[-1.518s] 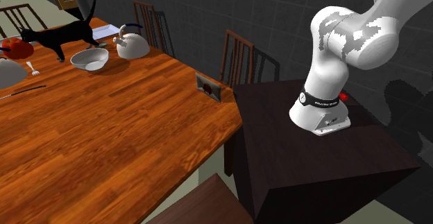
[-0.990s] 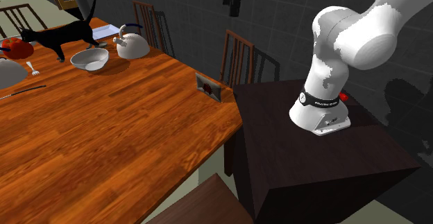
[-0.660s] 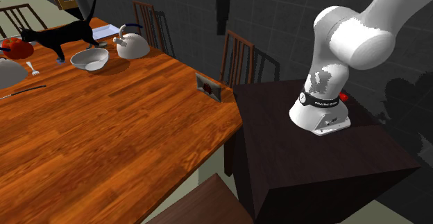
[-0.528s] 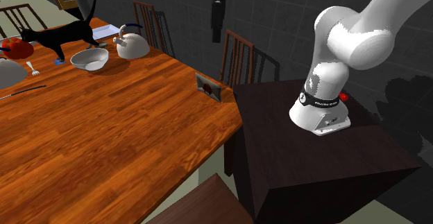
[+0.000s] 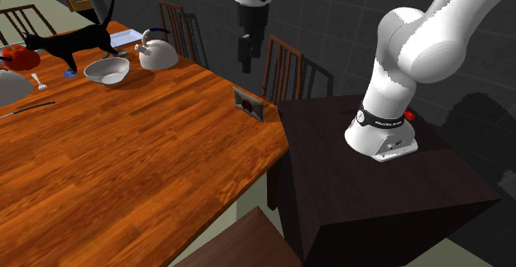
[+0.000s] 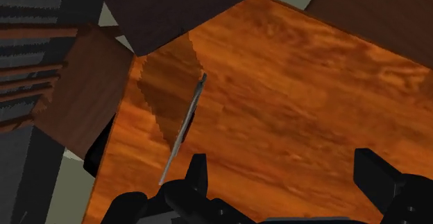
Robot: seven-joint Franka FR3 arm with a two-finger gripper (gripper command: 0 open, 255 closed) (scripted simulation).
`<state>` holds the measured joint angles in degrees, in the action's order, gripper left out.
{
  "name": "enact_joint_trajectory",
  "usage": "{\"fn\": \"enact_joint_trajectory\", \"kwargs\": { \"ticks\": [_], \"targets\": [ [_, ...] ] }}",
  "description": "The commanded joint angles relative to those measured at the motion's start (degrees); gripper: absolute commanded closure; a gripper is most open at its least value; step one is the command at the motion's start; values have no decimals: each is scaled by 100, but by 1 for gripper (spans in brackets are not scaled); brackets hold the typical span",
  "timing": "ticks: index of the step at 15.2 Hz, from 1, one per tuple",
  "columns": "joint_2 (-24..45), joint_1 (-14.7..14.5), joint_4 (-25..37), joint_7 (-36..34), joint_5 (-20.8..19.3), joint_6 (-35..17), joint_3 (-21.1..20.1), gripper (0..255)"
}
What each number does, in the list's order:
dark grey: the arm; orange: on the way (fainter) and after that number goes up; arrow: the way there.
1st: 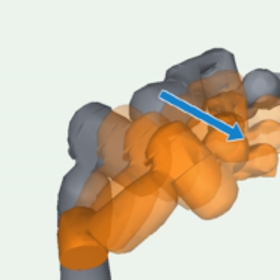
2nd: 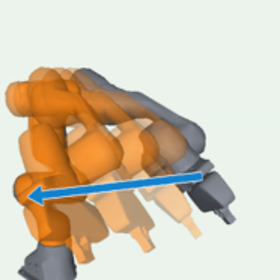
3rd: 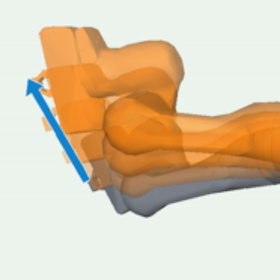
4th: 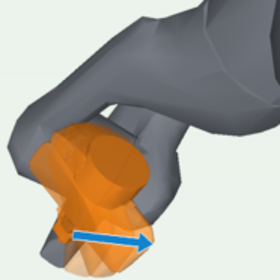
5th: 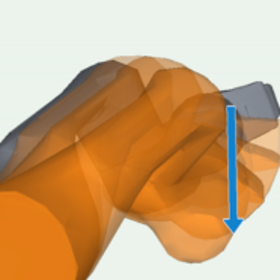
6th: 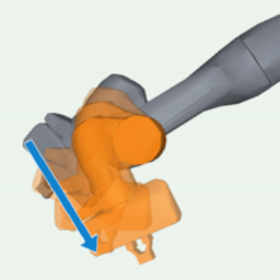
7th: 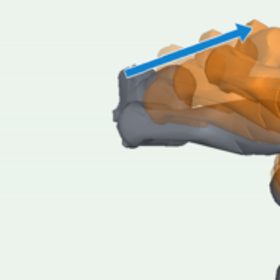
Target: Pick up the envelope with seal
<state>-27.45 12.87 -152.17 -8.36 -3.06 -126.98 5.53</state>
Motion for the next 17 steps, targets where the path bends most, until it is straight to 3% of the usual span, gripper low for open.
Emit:
{"fn": "enact_joint_trajectory", "kwargs": {
  "ticks": [1,9,14,17],
  "targets": [
    [339,118,-127,-172,-11,-469,61,0],
    [1931,505,-218,-678,104,-2117,382,0],
    [3060,661,-78,-743,543,-3066,574,0],
    [3362,690,-46,-639,736,-3325,545,0]
  ]
}}
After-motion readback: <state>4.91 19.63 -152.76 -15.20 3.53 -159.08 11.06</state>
